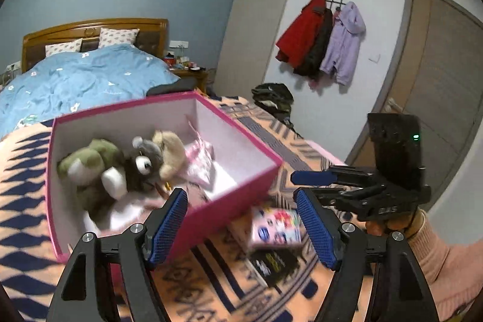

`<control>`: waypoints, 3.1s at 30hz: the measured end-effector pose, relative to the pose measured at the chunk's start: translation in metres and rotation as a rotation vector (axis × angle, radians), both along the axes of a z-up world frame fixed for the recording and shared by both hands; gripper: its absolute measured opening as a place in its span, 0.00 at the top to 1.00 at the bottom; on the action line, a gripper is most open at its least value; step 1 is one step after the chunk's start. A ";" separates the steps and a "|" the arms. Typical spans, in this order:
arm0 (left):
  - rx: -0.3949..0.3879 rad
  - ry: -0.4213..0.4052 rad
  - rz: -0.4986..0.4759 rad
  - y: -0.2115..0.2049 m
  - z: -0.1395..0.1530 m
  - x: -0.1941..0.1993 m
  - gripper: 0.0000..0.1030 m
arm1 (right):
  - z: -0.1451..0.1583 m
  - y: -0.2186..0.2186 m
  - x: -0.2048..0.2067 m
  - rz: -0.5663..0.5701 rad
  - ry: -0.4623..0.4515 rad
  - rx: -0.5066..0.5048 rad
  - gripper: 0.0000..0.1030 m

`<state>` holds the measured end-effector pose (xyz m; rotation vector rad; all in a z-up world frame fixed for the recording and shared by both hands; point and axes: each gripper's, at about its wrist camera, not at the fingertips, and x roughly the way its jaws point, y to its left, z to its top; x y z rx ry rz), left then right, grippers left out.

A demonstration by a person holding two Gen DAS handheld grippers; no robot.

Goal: Organize objects
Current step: 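Grasp the pink floral tissue pack with the right gripper, then lift the pink tissue pack up toward the magenta box rim with the right gripper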

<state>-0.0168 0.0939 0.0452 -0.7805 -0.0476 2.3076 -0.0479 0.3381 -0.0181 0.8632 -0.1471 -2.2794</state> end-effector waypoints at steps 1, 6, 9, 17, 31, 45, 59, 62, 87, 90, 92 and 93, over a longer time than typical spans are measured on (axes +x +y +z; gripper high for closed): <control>-0.008 -0.004 -0.009 0.003 -0.006 0.006 0.26 | -0.010 0.002 0.003 -0.016 -0.024 0.015 0.50; -0.036 -0.072 -0.037 0.016 -0.035 0.015 0.26 | -0.042 0.010 0.014 -0.051 -0.102 0.028 0.50; -0.019 -0.143 -0.053 0.021 -0.056 0.015 0.26 | -0.050 0.014 0.023 -0.080 -0.114 0.014 0.45; -0.061 -0.224 -0.066 0.036 -0.090 0.016 0.26 | -0.062 0.018 0.027 -0.113 -0.145 -0.005 0.45; -0.117 -0.220 -0.054 0.052 -0.089 0.000 0.35 | -0.070 0.018 0.017 -0.140 -0.166 -0.035 0.48; -0.098 -0.238 -0.130 0.075 -0.090 -0.002 0.50 | -0.065 0.016 0.021 -0.128 -0.145 -0.018 0.55; -0.056 -0.270 -0.193 0.077 -0.094 0.010 0.50 | -0.067 0.030 0.027 -0.123 -0.169 -0.031 0.56; -0.040 -0.289 -0.151 0.072 -0.095 0.000 0.50 | -0.068 0.028 0.027 -0.121 -0.168 -0.035 0.56; 0.009 -0.286 -0.080 0.061 -0.086 -0.001 0.69 | -0.046 0.014 0.038 -0.097 -0.096 -0.043 0.61; 0.009 -0.273 -0.073 0.059 -0.082 0.000 0.69 | -0.041 0.013 0.038 -0.092 -0.084 -0.050 0.61; 0.008 -0.262 -0.071 0.058 -0.079 0.001 0.69 | -0.038 0.012 0.037 -0.090 -0.074 -0.051 0.61; 0.007 -0.258 -0.069 0.060 -0.078 0.001 0.69 | -0.037 0.012 0.037 -0.088 -0.072 -0.053 0.61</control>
